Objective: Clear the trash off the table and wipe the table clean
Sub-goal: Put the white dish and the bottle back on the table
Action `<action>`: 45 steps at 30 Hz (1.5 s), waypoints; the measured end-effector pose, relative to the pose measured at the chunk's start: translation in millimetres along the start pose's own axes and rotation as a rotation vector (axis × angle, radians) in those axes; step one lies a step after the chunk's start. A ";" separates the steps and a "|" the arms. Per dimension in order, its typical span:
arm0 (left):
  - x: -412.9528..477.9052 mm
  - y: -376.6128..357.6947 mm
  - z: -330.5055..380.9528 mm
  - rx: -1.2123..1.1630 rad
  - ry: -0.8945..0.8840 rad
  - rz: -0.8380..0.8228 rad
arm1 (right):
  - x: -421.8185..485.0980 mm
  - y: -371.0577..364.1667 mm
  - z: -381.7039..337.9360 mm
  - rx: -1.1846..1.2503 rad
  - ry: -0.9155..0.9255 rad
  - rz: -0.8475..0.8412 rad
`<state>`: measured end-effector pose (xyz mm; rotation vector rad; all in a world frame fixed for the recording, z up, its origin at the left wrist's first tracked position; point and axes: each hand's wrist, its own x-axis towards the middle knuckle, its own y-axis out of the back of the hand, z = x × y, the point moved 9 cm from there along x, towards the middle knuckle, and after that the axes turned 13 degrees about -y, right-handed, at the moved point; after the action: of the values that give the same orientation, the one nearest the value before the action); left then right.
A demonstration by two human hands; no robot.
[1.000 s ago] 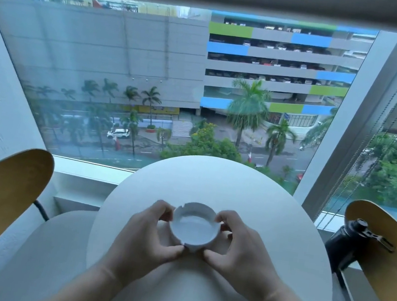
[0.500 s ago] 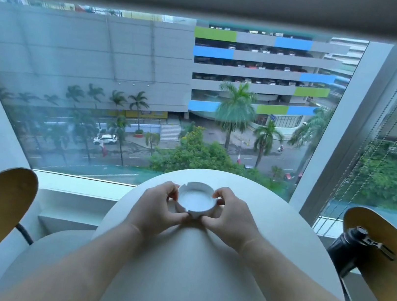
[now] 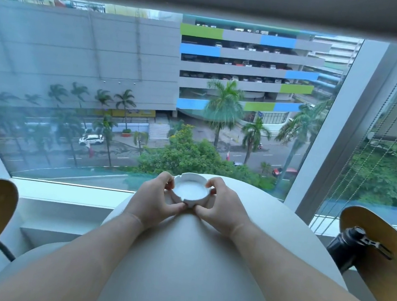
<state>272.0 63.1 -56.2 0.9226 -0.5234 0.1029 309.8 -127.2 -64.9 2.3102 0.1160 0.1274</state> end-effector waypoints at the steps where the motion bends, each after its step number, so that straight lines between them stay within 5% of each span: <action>1: 1.7 0.1 -2.0 0.003 -0.002 0.001 | 2.5 -0.9 -0.7 -0.004 0.000 0.002; 32: -38.3 16.0 -6.9 0.099 0.094 0.053 | -36.0 5.3 17.2 0.032 -0.100 -0.004; 45: -97.7 -8.5 146.3 0.022 -0.107 -0.031 | -179.7 76.3 74.0 -0.025 0.056 -0.023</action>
<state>132.9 -43.4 -37.1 0.9606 -0.6082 0.0316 144.7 -254.9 -68.4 2.2805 0.1688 0.1810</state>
